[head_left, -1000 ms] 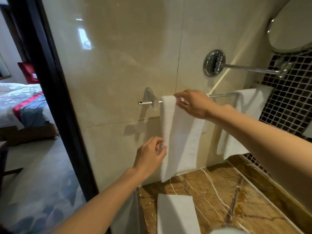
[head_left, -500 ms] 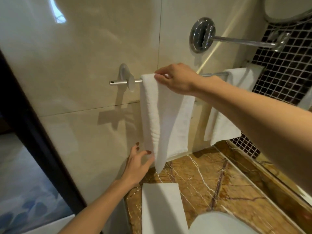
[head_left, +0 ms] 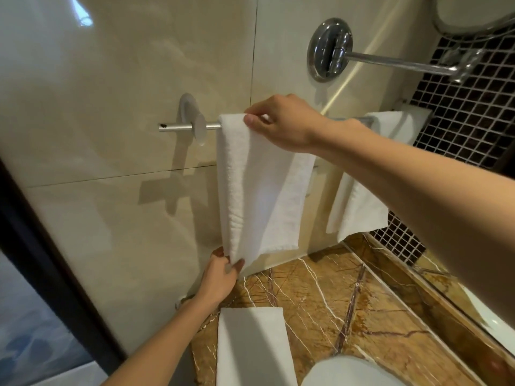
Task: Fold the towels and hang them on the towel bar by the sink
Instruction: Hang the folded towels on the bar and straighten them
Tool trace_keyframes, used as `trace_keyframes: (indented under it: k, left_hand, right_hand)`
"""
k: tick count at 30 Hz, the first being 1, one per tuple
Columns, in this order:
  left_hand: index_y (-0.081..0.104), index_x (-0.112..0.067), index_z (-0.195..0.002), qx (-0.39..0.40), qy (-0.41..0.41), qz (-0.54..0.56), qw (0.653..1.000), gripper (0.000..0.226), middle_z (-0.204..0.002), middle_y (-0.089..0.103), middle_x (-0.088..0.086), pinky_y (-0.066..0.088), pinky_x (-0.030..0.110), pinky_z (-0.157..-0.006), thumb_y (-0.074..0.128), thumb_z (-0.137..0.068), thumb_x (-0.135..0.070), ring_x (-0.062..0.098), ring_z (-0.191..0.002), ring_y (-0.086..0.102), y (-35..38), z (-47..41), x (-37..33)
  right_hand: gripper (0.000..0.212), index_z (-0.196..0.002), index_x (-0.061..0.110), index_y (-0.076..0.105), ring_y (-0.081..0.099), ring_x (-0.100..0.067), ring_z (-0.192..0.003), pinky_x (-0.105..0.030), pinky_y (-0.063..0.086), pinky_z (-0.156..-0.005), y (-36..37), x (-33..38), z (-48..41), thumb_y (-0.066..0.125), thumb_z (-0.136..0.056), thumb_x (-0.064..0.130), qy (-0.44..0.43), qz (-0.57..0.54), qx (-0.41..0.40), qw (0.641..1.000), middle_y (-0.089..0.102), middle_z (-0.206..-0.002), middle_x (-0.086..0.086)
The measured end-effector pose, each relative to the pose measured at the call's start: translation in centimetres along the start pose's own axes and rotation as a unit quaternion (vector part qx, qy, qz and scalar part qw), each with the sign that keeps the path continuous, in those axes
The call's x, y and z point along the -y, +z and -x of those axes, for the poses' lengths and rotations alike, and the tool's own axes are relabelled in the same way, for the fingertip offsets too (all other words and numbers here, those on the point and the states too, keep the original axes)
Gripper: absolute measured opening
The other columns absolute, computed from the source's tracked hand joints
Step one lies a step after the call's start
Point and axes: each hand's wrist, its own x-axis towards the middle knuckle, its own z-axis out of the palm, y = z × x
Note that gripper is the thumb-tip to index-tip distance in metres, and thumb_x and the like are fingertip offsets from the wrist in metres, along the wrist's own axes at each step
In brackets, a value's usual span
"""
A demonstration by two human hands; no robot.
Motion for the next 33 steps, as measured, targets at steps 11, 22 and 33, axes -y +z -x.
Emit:
trace_keyframes:
  k: [11,22,33]
  left_hand:
    - [0.071,0.002,-0.087,0.000,-0.037,-0.029,0.999,0.030,-0.097,0.070,0.014,0.046,0.024,-0.079,0.065,-0.089,-0.027,0.027,-0.091,0.066,0.4,-0.3,0.3]
    - [0.072,-0.007,-0.084,-0.086,-0.006,0.020,0.996,0.016,-0.084,0.071,0.003,0.055,0.046,-0.080,0.075,-0.079,-0.022,0.022,-0.081,0.067,0.2,1.6,2.1]
    - [0.067,-0.008,-0.082,-0.104,-0.018,0.066,0.992,0.019,-0.081,0.072,0.002,0.055,0.046,-0.079,0.078,-0.077,-0.023,0.023,-0.082,0.068,0.3,2.0,2.3]
  right_hand:
    - [0.034,-0.119,0.012,0.061,0.058,-0.027,-0.099,-0.025,0.034,-0.073,1.0,-0.3,1.1,0.047,-0.097,0.033,-0.018,-0.003,-0.083,0.996,0.066,-0.111,-0.008]
    - [0.033,-0.118,0.019,0.060,0.055,-0.026,-0.106,-0.036,0.042,-0.088,2.0,-0.2,1.8,0.054,-0.092,0.039,0.011,-0.005,-0.131,0.991,0.061,-0.116,-0.006]
    - [0.039,-0.126,0.015,0.059,0.055,-0.022,-0.117,-0.031,0.041,-0.095,0.5,-0.6,2.2,0.051,-0.095,0.037,0.032,-0.043,-0.078,0.996,0.063,-0.126,-0.002]
